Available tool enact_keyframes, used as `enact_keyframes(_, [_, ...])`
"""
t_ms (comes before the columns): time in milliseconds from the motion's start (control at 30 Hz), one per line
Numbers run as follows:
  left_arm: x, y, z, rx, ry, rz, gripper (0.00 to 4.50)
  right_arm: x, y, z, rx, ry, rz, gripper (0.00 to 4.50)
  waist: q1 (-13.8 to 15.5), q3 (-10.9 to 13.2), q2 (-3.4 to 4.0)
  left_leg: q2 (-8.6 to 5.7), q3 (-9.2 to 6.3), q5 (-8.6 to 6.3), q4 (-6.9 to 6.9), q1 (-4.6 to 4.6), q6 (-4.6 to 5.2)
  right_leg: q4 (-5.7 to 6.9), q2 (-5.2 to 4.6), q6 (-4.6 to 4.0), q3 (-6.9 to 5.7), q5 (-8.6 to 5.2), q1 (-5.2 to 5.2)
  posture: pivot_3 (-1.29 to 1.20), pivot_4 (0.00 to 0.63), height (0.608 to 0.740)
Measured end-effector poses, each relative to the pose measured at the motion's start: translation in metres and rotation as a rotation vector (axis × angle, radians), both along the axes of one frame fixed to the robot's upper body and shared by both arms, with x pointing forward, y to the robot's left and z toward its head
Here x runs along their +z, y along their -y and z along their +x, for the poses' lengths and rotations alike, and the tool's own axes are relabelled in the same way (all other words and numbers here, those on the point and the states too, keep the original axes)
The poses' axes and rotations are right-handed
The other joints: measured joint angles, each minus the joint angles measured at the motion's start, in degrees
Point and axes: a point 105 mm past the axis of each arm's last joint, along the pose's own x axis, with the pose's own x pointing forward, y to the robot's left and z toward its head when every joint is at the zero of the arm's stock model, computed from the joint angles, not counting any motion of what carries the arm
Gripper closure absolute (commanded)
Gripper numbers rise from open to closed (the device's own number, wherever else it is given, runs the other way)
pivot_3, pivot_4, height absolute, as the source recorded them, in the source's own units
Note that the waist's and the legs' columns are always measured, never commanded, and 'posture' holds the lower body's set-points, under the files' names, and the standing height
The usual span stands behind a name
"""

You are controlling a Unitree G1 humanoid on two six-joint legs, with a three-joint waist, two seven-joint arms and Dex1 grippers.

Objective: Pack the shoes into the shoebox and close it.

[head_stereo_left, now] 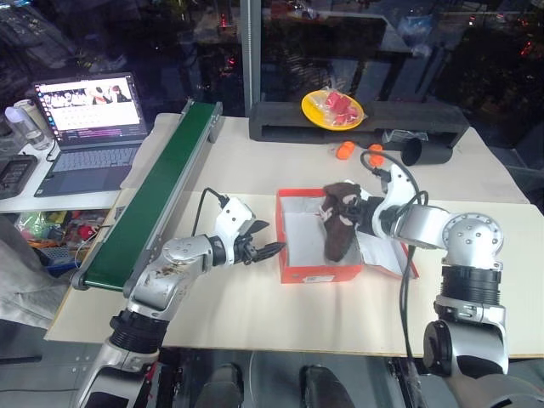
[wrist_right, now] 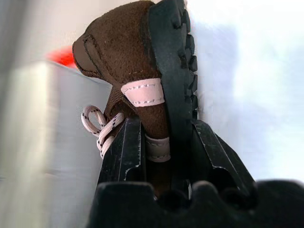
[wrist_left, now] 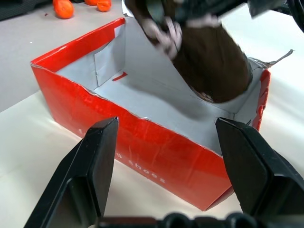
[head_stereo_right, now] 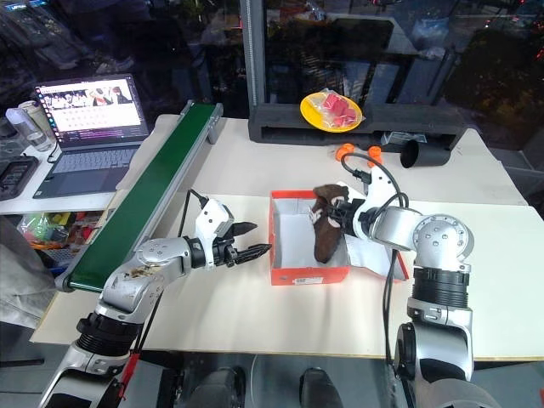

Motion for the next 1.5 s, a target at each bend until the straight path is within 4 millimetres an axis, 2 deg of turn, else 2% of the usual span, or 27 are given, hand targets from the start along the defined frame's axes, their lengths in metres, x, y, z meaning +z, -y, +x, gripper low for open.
enact_keyframes(167, [-0.002, 0.002, -0.001, 0.001, -0.003, -0.006, 1.02, -0.028, -0.003, 0.003, 0.039, -0.064, -0.078, 3.66, -0.21, 0.0, 0.0, 0.01, 0.0, 0.0, 0.0, 0.02, 0.0, 0.0, 0.02, 0.0, 0.0, 0.0, 0.02, 0.0, 0.15, 0.734])
enact_keyframes(233, [-0.003, 0.002, -0.001, 0.007, -0.005, -0.005, 1.02, -0.03, -0.004, 0.005, 0.05, -0.055, -0.082, 3.66, -0.2, -0.02, 0.0, 0.0, 0.0, -0.01, 0.0, 0.05, 0.01, -0.01, 0.01, 0.01, 0.0, 0.0, 0.08, 0.0, 0.15, 0.734])
enact_keyframes(300, [-0.005, 0.001, -0.001, 0.013, -0.008, -0.003, 0.95, -0.033, -0.006, 0.008, 0.052, -0.049, -0.07, 2.74, -0.25, -0.04, -0.04, 0.01, 0.01, -0.01, 0.02, 0.13, 0.01, -0.01, 0.01, 0.03, 0.0, 0.02, 0.15, 0.0, 0.15, 0.734])
enact_keyframes(400, [-0.003, 0.002, -0.002, 0.011, -0.001, -0.005, 0.95, -0.039, -0.01, 0.013, 0.041, -0.043, -0.053, 1.87, -0.27, -0.04, -0.04, 0.01, 0.01, -0.01, 0.02, 0.2, 0.01, 0.03, 0.02, 0.05, 0.01, 0.03, 0.17, 0.0, 0.15, 0.734])
enact_keyframes(567, [-0.001, 0.002, -0.002, 0.016, 0.009, -0.004, 0.95, -0.048, -0.019, 0.015, 0.04, -0.052, -0.054, 0.11, -0.21, -0.04, -0.03, 0.0, 0.0, -0.01, 0.02, 0.16, 0.01, 0.03, 0.01, 0.05, 0.02, 0.03, 0.13, 0.0, 0.15, 0.734])
enact_keyframes(667, [-0.001, 0.001, -0.001, 0.024, 0.012, -0.004, 0.95, -0.044, -0.022, 0.017, 0.041, -0.034, -0.073, 0.04, -0.2, -0.04, -0.03, -0.01, 0.0, -0.01, 0.02, 0.15, 0.01, 0.04, 0.0, 0.05, 0.02, 0.03, 0.1, 0.0, 0.15, 0.734])
enact_keyframes(767, [0.001, -0.005, 0.004, 0.066, 0.033, -0.004, 0.95, -0.028, -0.021, 0.021, 0.028, 0.04, -0.13, 0.04, -0.16, -0.01, 0.01, 0.0, 0.0, -0.01, 0.02, 0.12, 0.01, 0.08, 0.0, 0.05, 0.02, 0.03, 0.04, 0.0, 0.15, 0.734])
enact_keyframes(867, [0.006, -0.019, 0.021, 0.188, 0.081, -0.016, 0.95, 0.011, -0.025, 0.024, 0.021, 0.186, -0.193, 0.04, -0.27, 0.0, 0.04, 0.01, 0.01, -0.01, 0.02, 0.12, 0.01, 0.09, 0.02, 0.06, 0.04, 0.03, 0.01, 0.0, 0.15, 0.734])
enact_keyframes(967, [0.014, -0.037, 0.039, 0.327, 0.138, -0.031, 0.95, 0.042, -0.028, 0.023, 0.005, 0.31, -0.254, 0.04, -0.17, -0.01, 0.04, 0.01, -0.01, -0.01, 0.01, 0.12, 0.01, 0.09, 0.01, 0.05, 0.03, 0.03, 0.02, 0.0, 0.15, 0.734])
enact_keyframes(1133, [0.033, -0.072, 0.062, 0.568, 0.231, -0.087, 0.95, 0.053, -0.035, 0.013, 0.0, 0.392, -0.347, 0.04, 0.0, 0.0, 0.03, -0.03, 0.0, -0.01, 0.02, 0.05, 0.01, 0.09, -0.05, 0.06, 0.03, 0.04, -0.03, 0.0, 0.15, 0.734])
enact_keyframes(1233, [0.055, -0.108, 0.075, 0.775, 0.312, -0.136, 0.95, 0.077, -0.053, 0.004, 0.098, 0.569, -0.409, 0.04, -0.07, 0.0, 0.03, -0.03, 0.0, -0.01, 0.02, 0.02, 0.01, 0.08, -0.03, 0.07, 0.02, 0.04, -0.07, 0.0, 0.15, 0.734])
enact_keyframes(1300, [0.062, -0.125, 0.078, 0.871, 0.348, -0.145, 0.95, 0.092, -0.072, -0.013, 0.267, 0.728, -0.48, 0.04, -0.03, 0.0, 0.04, -0.04, 0.0, -0.03, 0.01, 0.02, 0.02, 0.03, -0.04, 0.08, 0.0, 0.04, -0.05, 0.0, 0.15, 0.734])
enact_keyframes(1367, [0.062, -0.145, 0.08, 0.967, 0.341, -0.163, 0.95, 0.09, -0.1, -0.043, 0.505, 0.825, -0.434, 0.04, -0.04, -0.02, 0.01, 0.0, -0.09, -0.09, 0.01, 0.02, 0.1, -0.04, -0.01, 0.1, -0.09, 0.03, 0.04, 0.0, 0.15, 0.734])
enact_keyframes(1433, [0.06, -0.155, 0.083, 1.01, 0.314, -0.169, 0.95, 0.072, -0.119, -0.072, 0.718, 0.826, -0.376, 0.04, 0.0, -0.01, 0.0, -0.03, -0.1, -0.09, 0.02, -0.01, 0.09, -0.04, -0.04, 0.1, -0.09, 0.03, 0.03, 0.0, 0.15, 0.734])
enact_keyframes(1500, [0.052, -0.163, 0.084, 1.026, 0.278, -0.133, 0.95, 0.051, -0.117, -0.088, 0.856, 0.77, -0.377, 0.04, 0.36, -0.01, -0.01, -0.11, -0.08, -0.09, 0.11, -0.01, 0.09, -0.02, -0.13, 0.12, -0.1, 0.04, 0.07, 0.0, 0.15, 0.734])
